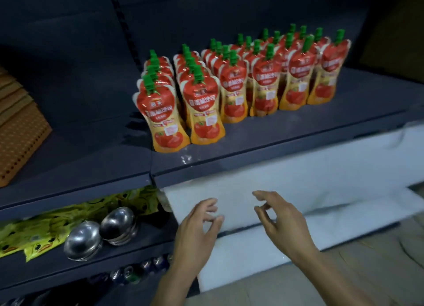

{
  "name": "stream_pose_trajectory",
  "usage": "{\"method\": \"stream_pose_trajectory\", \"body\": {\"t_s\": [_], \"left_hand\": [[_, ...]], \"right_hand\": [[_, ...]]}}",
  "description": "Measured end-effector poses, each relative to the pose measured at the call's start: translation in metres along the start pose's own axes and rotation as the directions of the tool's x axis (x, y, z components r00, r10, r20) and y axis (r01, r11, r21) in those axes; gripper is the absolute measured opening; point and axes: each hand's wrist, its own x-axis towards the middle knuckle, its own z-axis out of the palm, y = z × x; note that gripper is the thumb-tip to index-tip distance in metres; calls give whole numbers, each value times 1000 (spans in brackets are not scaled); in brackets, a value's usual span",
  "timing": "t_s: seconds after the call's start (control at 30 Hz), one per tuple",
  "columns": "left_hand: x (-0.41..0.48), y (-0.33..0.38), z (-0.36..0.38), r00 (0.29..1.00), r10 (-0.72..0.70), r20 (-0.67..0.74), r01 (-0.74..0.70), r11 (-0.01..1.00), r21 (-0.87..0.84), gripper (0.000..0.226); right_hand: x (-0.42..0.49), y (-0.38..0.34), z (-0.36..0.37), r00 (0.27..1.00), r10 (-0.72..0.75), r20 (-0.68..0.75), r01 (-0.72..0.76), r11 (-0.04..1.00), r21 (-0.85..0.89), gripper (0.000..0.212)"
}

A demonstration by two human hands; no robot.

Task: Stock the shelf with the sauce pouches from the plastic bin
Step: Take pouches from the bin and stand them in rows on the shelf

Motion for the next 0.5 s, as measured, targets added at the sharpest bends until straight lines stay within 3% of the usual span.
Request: {"method": "stream_pose_trajectory", "body": {"t_s": [0.13,0.23,0.37,0.5], "left_hand": [[-14,5,54,977,-103,185,134,978,-163,20],[-29,15,98,940,-141,310,184,976,-113,14],[-58,60,163,883,-103,458,142,989,-50,15],[-98,127,241,809,27,588,-18,1000,-22,25]], "right_hand": [[-44,44,-19,954,249,168,-236,967,-94,30],[-84,79,-43,907,365,210,-351,931,-101,28],[-148,119,-97,851,507,138,-493,861,-125,29],[-223,154,-169,785,619,-3,-612,776,-150,26]]}}
